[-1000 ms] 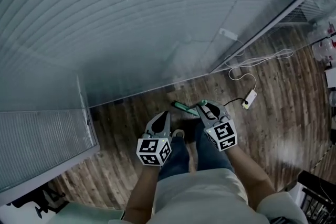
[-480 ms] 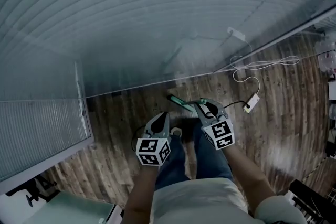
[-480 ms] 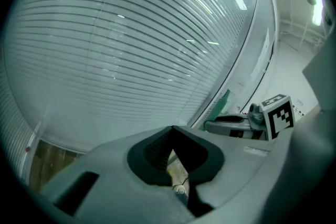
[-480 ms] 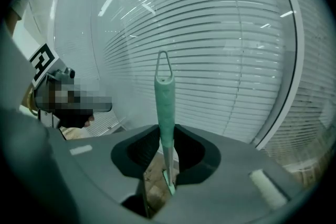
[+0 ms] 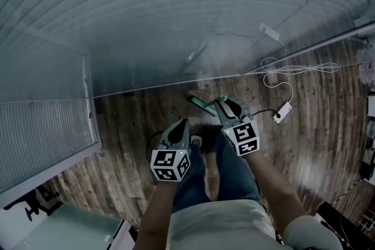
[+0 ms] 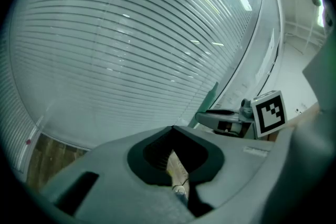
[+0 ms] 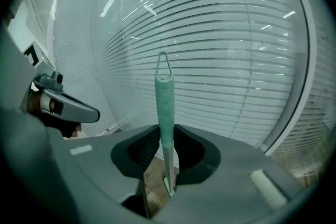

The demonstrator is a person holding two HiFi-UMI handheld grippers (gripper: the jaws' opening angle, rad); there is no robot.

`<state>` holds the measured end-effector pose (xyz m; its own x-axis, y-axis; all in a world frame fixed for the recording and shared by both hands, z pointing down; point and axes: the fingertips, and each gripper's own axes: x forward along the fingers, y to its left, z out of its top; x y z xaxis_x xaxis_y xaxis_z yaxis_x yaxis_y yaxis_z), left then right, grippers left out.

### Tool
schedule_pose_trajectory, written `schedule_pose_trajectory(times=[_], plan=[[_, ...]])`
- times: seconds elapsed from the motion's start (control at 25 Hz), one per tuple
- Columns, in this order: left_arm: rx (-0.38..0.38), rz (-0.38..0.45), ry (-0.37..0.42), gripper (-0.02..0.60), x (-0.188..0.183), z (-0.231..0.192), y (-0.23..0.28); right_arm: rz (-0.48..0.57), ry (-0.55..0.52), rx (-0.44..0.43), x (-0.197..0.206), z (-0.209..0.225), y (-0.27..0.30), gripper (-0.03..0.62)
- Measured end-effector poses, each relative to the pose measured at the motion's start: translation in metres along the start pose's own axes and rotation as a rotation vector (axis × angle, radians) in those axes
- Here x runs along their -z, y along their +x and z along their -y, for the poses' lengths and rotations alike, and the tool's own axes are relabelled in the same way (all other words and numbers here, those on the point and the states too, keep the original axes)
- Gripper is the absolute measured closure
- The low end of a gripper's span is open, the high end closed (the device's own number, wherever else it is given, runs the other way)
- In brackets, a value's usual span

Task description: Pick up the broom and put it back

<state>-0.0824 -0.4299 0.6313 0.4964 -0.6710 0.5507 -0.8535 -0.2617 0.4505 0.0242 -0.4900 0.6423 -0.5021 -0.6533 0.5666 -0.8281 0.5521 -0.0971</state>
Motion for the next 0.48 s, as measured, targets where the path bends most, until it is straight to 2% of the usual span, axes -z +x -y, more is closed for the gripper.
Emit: schedule_pose_trajectory(times=[0.48], plan=[[-0.006,0.002,-0.014,0.581,0.003,-0.006,0.004,0.009,0.029,0.013,-0.01,0.014,0.041,0.499]])
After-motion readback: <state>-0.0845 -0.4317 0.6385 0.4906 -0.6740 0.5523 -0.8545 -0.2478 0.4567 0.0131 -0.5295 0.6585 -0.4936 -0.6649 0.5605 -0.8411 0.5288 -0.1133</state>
